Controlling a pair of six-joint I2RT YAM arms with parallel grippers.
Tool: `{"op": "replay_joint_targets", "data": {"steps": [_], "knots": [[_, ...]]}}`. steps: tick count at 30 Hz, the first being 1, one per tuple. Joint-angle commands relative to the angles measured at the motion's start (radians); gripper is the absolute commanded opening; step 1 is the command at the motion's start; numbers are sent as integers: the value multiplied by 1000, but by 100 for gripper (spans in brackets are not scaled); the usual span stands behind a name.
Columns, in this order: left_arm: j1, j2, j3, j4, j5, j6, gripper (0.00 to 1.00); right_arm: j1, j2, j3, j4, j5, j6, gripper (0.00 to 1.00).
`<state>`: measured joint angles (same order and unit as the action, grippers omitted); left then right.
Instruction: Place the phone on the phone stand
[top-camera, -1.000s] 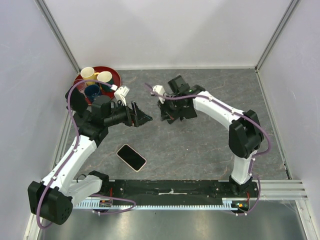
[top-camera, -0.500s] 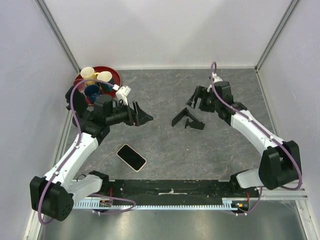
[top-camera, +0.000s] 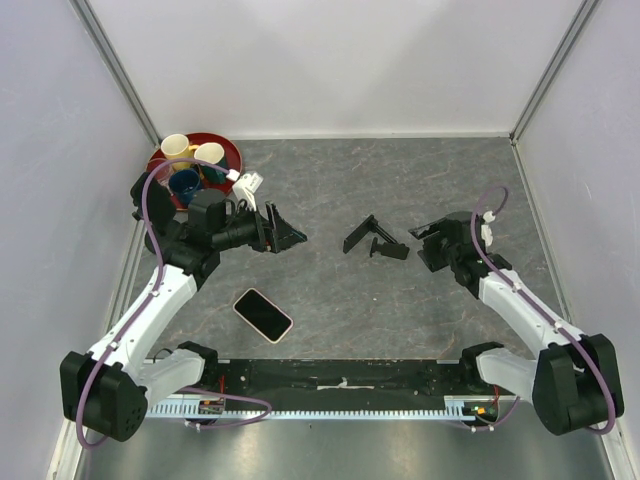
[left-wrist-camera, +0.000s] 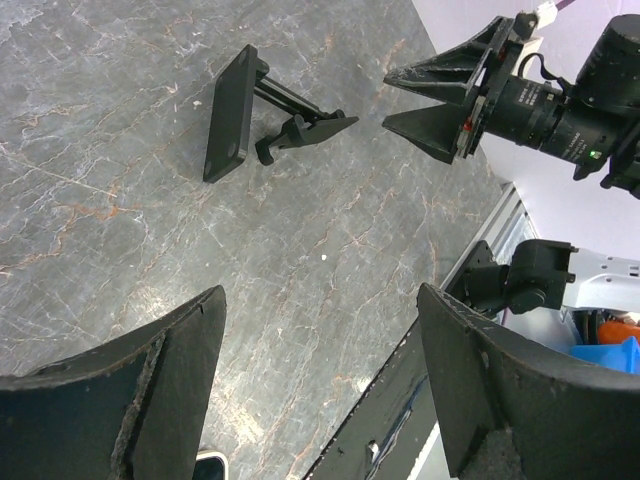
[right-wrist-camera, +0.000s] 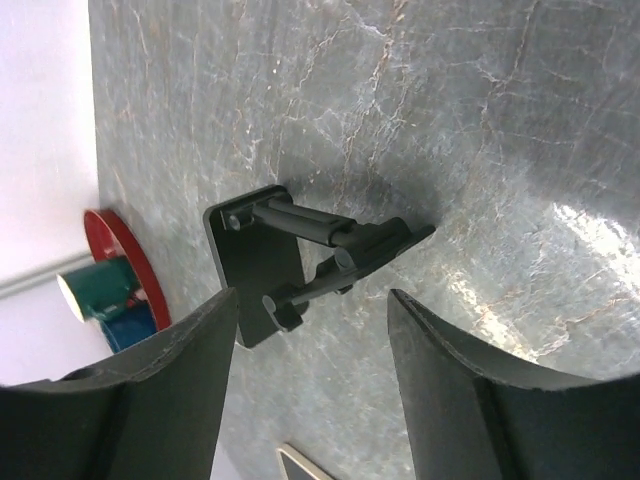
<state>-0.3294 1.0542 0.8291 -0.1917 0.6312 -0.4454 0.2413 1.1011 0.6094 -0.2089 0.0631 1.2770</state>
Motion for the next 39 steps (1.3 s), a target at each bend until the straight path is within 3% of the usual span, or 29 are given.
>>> {"op": "replay_joint_targets", "data": {"steps": [1,10,21,24,25,33,39], "knots": [[3,1,8,20,28,28,83,0,45,38,-21,55,247,65],[3,-10,13,12,30,28,83,16,144,171,-204,27,271,68],[3,-6,13,9,30,30,83,105,232,167,-169,24,367,65],[3,-8,13,9,28,30,83,110,261,161,-146,30,378,58],[3,-7,13,9,28,30,83,110,267,161,-142,33,386,51],[3,-7,13,9,25,31,83,122,332,176,-109,32,412,45],[3,-8,15,8,25,31,83,130,345,179,-95,43,421,25]]}}
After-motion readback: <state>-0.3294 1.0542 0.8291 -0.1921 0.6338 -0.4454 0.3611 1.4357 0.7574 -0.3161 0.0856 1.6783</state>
